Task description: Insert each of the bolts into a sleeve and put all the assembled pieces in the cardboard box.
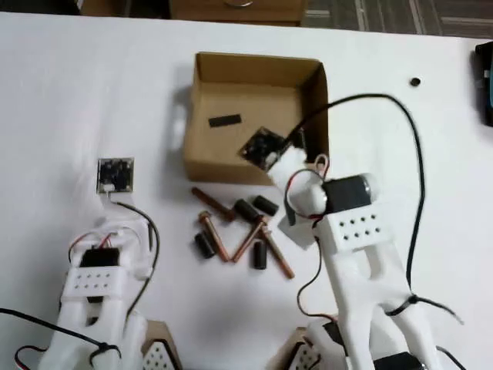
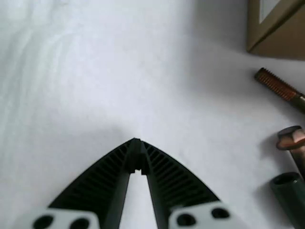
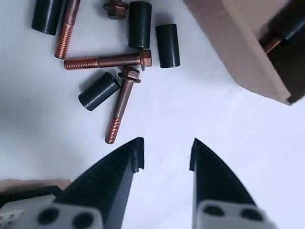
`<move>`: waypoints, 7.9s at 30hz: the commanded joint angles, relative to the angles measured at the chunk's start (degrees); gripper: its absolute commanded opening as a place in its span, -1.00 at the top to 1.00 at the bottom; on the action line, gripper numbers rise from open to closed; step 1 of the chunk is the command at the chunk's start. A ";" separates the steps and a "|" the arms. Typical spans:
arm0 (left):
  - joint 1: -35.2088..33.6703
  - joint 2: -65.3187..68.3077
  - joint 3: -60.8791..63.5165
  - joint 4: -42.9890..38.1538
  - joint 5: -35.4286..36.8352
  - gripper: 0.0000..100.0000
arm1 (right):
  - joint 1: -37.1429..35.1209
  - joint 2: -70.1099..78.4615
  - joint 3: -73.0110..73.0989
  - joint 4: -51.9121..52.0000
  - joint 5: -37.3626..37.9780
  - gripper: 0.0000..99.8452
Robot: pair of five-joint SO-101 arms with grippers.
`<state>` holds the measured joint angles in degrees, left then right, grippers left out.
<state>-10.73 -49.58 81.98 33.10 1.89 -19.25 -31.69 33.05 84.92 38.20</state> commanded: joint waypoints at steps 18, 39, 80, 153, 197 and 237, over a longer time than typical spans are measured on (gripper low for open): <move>-0.44 -0.53 -0.04 -0.97 0.00 0.96 | -4.18 19.30 -0.70 -17.63 6.51 0.70; -0.44 -0.53 -0.04 -1.05 0.00 0.96 | -4.97 47.96 -19.08 -18.68 6.68 0.70; 2.02 -0.53 -33.27 32.44 -22.51 0.95 | 7.34 6.46 -19.25 -11.74 -17.58 0.96; 27.52 76.75 -93.05 52.84 -105.32 0.77 | 78.02 -7.08 -10.73 7.60 -3.52 0.96; 29.19 87.91 -95.34 55.56 -104.00 0.95 | 68.97 -7.16 -11.08 7.87 -7.03 0.96; 8.70 8.62 -93.05 68.31 6.68 0.96 | -9.71 -25.71 -11.16 3.47 -44.75 0.96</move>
<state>-1.67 -34.55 -17.10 101.32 2.77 -23.38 -54.37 22.68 89.41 -3.91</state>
